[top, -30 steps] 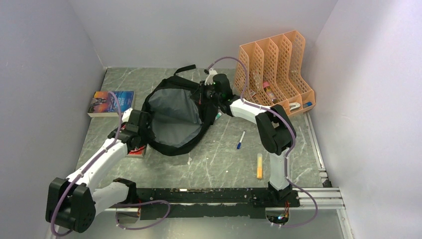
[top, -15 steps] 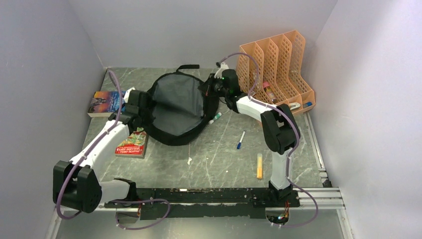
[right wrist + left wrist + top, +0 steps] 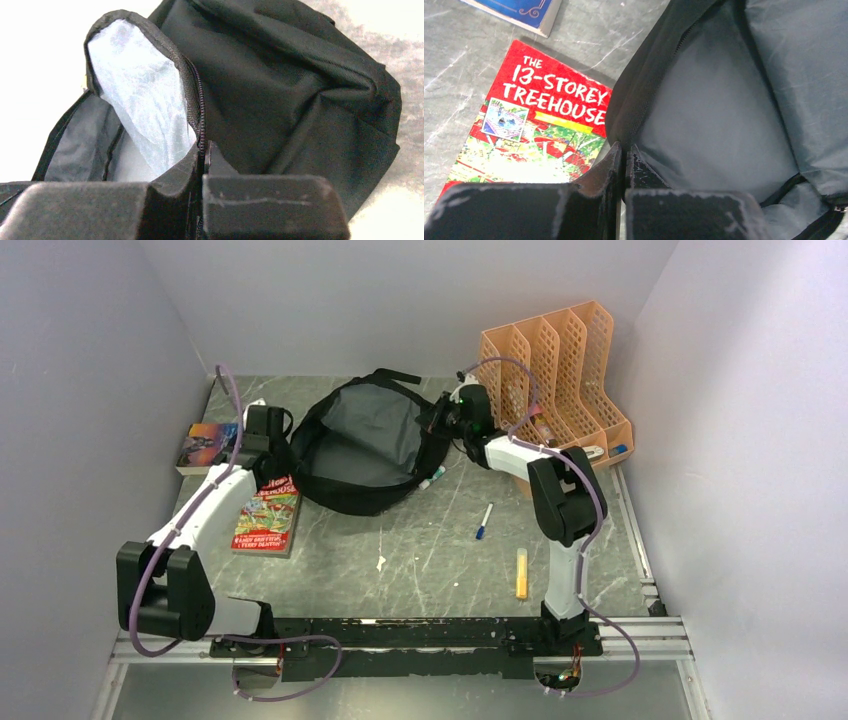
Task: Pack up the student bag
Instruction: Adjust the student bag at the center of the board.
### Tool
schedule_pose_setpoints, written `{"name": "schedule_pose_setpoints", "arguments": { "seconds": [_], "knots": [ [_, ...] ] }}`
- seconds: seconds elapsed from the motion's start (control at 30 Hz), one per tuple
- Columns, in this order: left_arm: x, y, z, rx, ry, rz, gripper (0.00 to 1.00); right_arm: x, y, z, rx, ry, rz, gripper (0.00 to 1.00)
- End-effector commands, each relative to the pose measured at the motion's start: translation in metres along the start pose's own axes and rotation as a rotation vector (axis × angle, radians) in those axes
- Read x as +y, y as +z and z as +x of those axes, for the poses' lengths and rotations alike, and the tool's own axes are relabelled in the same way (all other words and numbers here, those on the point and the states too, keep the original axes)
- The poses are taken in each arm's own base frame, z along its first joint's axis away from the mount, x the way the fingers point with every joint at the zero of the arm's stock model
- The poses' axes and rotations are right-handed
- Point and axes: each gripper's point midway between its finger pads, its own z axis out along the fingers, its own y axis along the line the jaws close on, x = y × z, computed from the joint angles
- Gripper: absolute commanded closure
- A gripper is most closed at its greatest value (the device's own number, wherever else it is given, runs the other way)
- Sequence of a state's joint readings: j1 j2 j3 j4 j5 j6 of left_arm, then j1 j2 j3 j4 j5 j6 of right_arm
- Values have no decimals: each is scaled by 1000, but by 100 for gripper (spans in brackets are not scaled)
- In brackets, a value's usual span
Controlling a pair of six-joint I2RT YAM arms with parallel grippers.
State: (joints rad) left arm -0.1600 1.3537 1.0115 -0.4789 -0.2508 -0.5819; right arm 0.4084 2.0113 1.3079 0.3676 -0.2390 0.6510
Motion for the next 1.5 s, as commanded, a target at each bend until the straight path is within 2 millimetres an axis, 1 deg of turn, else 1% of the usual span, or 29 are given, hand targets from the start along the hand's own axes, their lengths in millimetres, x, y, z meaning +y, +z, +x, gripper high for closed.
{"name": "schedule_pose_setpoints", "arguments": {
  "seconds": [0.0, 0.07, 0.1, 0.17, 0.27, 0.33, 0.47, 0.53, 0.6, 0.63, 0.73, 0.8, 0.9, 1.0, 1.07, 1.1, 1.17, 1.27, 1.33, 1.37, 1.4, 1.47],
  "knots": [
    [6, 9, -1, -28, 42, 23, 95, -29, 3, 24, 48, 5, 66, 95],
    [4, 13, 7, -8, 56, 48, 95, -31, 3, 25, 55, -14, 64, 87],
    [0, 15, 9, -2, 67, 73, 95, -31, 4, 25, 56, -26, 68, 82],
    [-17, 19, 15, 24, 111, 175, 95, -37, 2, 21, 45, -53, 102, 68],
    [-32, 23, 21, 65, 150, 248, 95, -43, 0, 18, 39, -116, 126, 65],
    [-36, 25, 24, 79, 162, 274, 95, -45, -2, 13, 34, -168, 147, 64],
    [-44, 25, 28, 94, 178, 324, 94, -54, -12, -2, 4, -270, 219, 55],
    [-48, 23, 29, 98, 186, 350, 88, -54, -19, -14, -23, -326, 252, 54],
    [-48, 23, 30, 104, 189, 355, 77, -50, -28, -28, -55, -362, 280, 53],
    [-48, 22, 31, 107, 190, 355, 72, -43, -34, -38, -78, -387, 291, 51],
    [-46, 21, 31, 108, 191, 352, 65, -18, -44, -53, -115, -518, 296, 47],
    [-46, 19, 29, 101, 187, 351, 63, 0, -48, -59, -139, -578, 286, 45],
    [-46, 19, 29, 101, 185, 348, 63, 23, -48, -62, -148, -624, 255, 42],
    [-46, 18, 29, 106, 185, 347, 63, 33, -47, -68, -172, -671, 274, 38],
    [-44, 17, 28, 102, 186, 340, 63, 47, -45, -64, -173, -726, 224, 37],
    [-44, 17, 27, 97, 186, 336, 63, 59, -43, -58, -164, -766, 159, 37],
    [-42, 16, 25, 87, 182, 329, 63, 88, -37, -37, -131, -860, 4, 38],
    [-43, 16, 26, 89, 180, 330, 64, 125, -30, 5, -88, -1082, -176, 36],
    [-43, 16, 26, 89, 178, 328, 64, 136, -22, 27, -73, -1192, -208, 32],
    [-42, 16, 26, 92, 178, 326, 65, 138, -15, 40, -56, -1238, -221, 30],
    [-41, 16, 27, 93, 179, 322, 65, 141, -11, 47, -54, -1269, -232, 28],
    [-41, 17, 27, 93, 180, 319, 65, 142, 0, 61, -42, -1320, -244, 22]
  ]
}}
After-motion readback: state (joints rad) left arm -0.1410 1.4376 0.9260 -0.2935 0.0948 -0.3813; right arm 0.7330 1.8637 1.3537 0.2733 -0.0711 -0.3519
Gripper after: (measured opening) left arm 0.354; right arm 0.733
